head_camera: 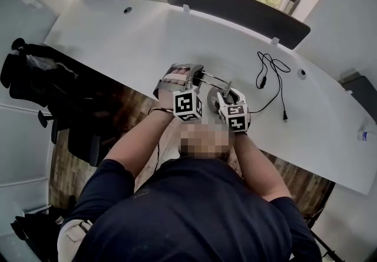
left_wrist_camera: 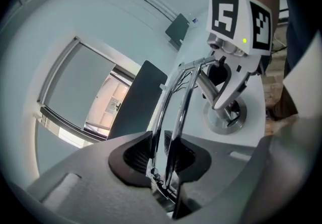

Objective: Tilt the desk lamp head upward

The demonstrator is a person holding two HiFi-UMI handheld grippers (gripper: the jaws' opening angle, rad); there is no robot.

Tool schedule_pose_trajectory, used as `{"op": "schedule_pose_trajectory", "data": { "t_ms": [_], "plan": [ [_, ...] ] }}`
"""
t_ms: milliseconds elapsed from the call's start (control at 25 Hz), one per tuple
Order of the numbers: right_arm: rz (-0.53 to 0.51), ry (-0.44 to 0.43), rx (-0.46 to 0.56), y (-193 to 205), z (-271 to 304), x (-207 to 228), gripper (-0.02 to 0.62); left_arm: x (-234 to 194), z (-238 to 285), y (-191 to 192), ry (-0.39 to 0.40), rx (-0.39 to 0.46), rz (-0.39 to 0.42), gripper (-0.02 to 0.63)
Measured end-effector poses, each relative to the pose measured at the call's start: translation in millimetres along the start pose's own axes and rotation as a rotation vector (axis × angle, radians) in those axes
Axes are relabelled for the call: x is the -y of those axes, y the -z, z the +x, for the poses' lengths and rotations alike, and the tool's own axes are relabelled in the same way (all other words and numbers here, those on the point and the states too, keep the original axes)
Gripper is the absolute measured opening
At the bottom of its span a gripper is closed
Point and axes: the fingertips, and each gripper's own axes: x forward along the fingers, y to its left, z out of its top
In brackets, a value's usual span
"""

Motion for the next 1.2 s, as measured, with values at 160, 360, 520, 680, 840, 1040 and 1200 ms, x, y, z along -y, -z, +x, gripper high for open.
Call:
{"op": "schedule_pose_trajectory", "data": {
  "t_ms": [160,360,520,680,840,1040,1200],
  "plan": [
    [-0.002,-0.012,-0.004,0,0,0,0.164,-12,-9,-9,-0.019,-0.013,0.088,0.077],
    [-0.003,-0.020,-0.013,1,1,0,0.164,-16,-14,-14,-0.007,-0.037,0.147,0.078],
    [-0.018,-0.021,-0.012,0,1,-2,0.163,-21,-19,-17,-0.014,-0.067,0.205,0.078],
    [-0.045,-0.017,-0.019,-1,0,-3,0.163,-23,-22,-22,0.000,-0.103,0.260,0.080],
    [-0.058,-0.013,-0.020,-1,0,-2,0.161,-24,-24,-27,0.049,-0.143,0.332,0.082],
    [-0.046,-0.014,-0.034,1,0,-3,0.158,-27,-29,-36,0.052,-0.176,0.446,0.081],
    [-0.026,-0.007,-0.032,0,1,-2,0.158,-29,-31,-41,0.065,-0.203,0.496,0.081]
  ]
}}
